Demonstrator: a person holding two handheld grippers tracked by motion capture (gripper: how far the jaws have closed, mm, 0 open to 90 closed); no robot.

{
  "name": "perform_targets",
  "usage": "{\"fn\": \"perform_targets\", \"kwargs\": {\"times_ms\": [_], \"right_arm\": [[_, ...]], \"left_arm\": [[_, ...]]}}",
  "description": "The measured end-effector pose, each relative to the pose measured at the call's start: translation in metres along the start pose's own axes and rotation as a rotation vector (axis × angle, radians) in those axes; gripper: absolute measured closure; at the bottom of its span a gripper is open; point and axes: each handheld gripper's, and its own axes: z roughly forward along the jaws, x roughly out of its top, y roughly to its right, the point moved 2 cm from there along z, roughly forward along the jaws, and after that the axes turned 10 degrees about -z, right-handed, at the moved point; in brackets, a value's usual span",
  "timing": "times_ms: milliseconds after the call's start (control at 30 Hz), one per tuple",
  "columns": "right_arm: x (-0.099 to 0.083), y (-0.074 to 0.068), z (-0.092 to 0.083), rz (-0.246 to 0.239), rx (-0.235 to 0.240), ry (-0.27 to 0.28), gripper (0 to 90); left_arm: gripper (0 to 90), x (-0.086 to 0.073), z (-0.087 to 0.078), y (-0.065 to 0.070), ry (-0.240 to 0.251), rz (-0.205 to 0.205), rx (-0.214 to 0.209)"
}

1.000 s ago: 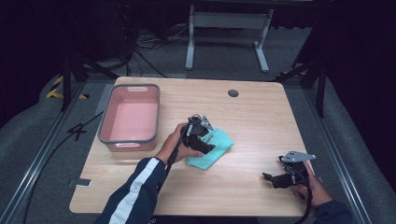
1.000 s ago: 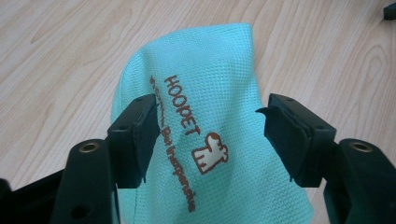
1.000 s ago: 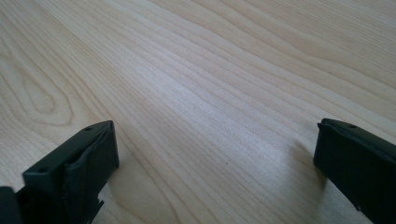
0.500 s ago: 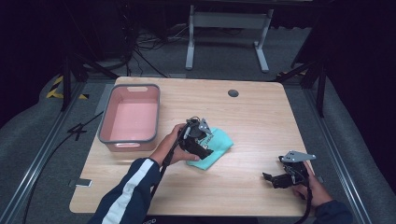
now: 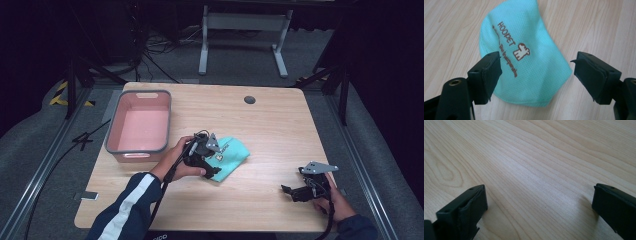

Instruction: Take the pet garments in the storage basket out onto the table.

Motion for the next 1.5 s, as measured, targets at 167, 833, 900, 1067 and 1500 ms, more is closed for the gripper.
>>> {"fn": "perform_targets", "kwargs": {"times_ms": [167,833,900,1067,1500], "right_arm": [[0.0,0.0,0.0,0.0,0.0,0.0,0.3],[0.0,0.0,0.0,0.0,0.0,0.0,0.3],[0.0,0.0,0.0,0.0,0.0,0.0,0.3],[0.0,0.0,0.0,0.0,0.0,0.0,0.3],[0.0,0.0,0.0,0.0,0.0,0.0,0.3]], "left_arm": [[22.8,-0.012,-0.008,0.003,-0.015,0.036,0.009],[23.6,-0.077,-0.03,-0.005,-0.098,0.048,0.074],[23.6,-0.082,-0.032,-0.006,-0.103,0.054,0.083],[23.6,-0.094,-0.036,-0.01,-0.111,0.055,0.091],[23.2,-0.139,-0.047,-0.019,-0.123,0.014,0.129]]}}
